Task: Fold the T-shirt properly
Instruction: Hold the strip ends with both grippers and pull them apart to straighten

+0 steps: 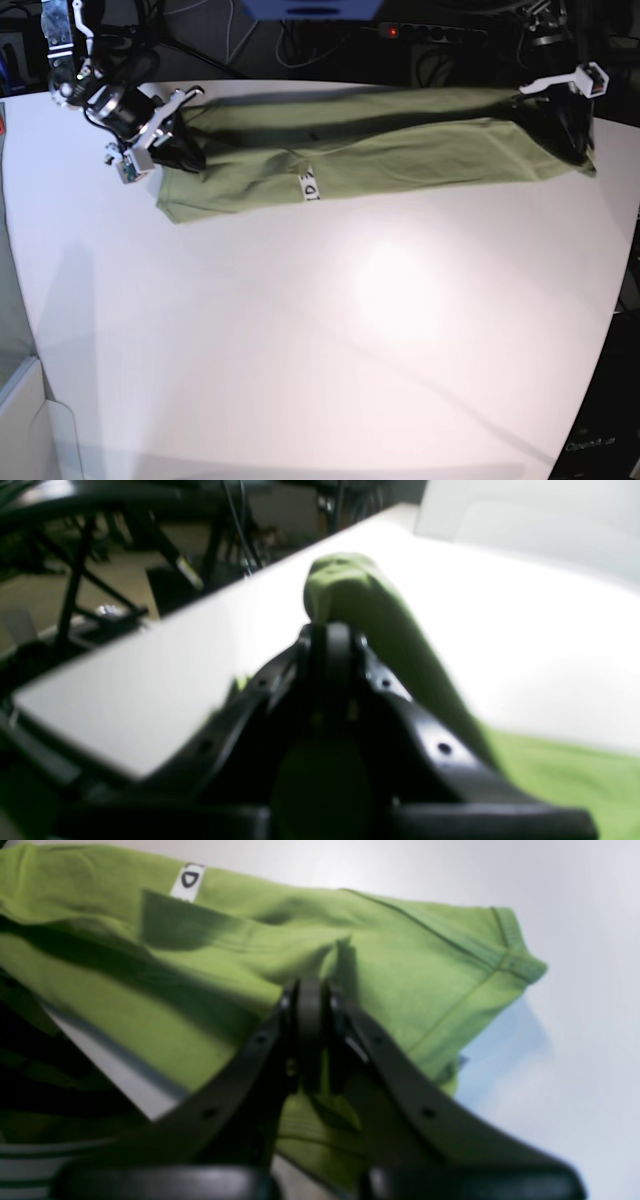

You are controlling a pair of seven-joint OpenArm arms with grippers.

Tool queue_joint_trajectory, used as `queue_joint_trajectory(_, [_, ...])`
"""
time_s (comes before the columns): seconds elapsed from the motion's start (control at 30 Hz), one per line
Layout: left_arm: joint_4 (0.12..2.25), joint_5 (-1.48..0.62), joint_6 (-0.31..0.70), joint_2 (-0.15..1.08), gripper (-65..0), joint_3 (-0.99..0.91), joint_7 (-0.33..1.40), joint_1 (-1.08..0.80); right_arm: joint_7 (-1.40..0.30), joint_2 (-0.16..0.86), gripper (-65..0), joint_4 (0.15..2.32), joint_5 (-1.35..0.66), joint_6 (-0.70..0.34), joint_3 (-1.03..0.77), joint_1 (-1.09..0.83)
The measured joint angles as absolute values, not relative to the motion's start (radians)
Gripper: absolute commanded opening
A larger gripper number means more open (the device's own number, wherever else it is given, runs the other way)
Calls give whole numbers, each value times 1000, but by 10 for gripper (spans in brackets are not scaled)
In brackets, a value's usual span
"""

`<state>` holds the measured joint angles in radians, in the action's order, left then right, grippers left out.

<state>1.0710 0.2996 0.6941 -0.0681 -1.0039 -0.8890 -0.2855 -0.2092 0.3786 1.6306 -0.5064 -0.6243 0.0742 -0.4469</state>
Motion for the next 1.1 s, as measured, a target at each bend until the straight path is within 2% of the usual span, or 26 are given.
queue_joint_trajectory(0.3, [1070,475,696,-104,-628,-1138,-888,-297,-209,379,-646,1631,-506,-624,73,-447])
queue_joint_trajectory(0.5, [1069,520,696,-107,-628,-1189,-880,-293,-210,379,-646,1631,-506,-624,73,-440])
queue_joint_trajectory(0.63, [1073,517,696,-99,-628,-1192,-735,-259,-210,379,-646,1631,-506,-624,73,-433])
queue_joint_trajectory(0.77, [1083,559,702,-71,-628,-1190,-664,-222,-210,379,-646,1631,-506,-624,73,-435])
queue_joint_trajectory(1.1, [1089,746,681,-104,-628,-1201,-654,-87,-210,377,-646,1631,-506,-621,73,-435])
